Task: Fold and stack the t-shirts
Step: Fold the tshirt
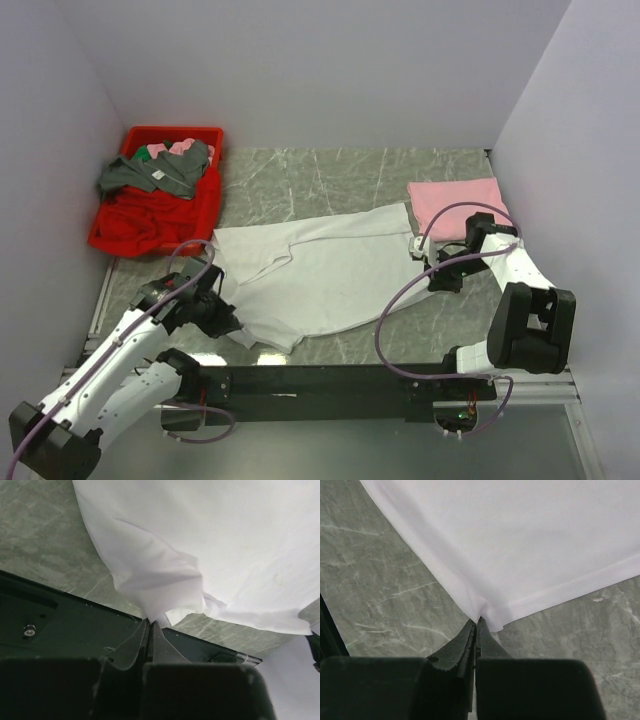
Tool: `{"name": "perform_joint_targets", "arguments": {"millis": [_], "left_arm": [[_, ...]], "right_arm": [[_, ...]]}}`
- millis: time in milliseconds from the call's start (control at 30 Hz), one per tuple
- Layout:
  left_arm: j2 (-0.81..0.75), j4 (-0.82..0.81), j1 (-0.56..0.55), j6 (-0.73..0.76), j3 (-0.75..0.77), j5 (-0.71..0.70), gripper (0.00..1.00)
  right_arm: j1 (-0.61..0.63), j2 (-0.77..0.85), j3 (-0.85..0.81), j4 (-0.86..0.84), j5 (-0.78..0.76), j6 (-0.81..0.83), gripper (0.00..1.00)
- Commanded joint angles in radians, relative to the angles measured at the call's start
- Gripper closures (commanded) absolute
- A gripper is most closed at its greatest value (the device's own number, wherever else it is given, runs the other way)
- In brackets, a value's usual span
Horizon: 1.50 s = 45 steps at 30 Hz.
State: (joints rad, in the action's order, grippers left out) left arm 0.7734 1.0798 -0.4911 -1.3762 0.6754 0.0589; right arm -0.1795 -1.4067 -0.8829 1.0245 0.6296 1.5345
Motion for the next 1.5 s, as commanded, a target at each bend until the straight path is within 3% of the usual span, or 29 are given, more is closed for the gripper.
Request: {"name": "perform_joint_targets", "arguments": {"millis": [0, 267, 633, 833, 1167, 1467], "left_arm": [[0.032, -0.098, 0.025, 0.065, -0.027, 0.079, 1.00], [-0.020, 0.123, 0.037, 0.091, 0.104, 0.007, 1.00], [-0.138, 0.241, 0.037, 0.045, 0.049, 0.099, 1.00], [-0.089, 0.295, 0.037, 0.068, 0.180, 0.070, 1.00], [-0.019, 0.298, 0.037, 0.111, 0.179, 0.140, 1.00], [0.102, 0.299, 0.037, 0.150, 0.360, 0.104, 1.00]], "right_arm": [[0.002, 0.002, -0.018, 0.011, 0.027, 0.012, 1.00], [0.003, 0.057, 0.012, 0.035, 0.010, 0.055, 1.00], [0.049, 0.146, 0.045, 0.088, 0.041, 0.107, 1.00], [0.063, 0.172, 0.045, 0.098, 0.065, 0.099, 1.00], [0.063, 0.238, 0.078, 0.120, 0.021, 0.138, 1.00], [0.063, 0.268, 0.078, 0.106, 0.030, 0.116, 1.00]]}}
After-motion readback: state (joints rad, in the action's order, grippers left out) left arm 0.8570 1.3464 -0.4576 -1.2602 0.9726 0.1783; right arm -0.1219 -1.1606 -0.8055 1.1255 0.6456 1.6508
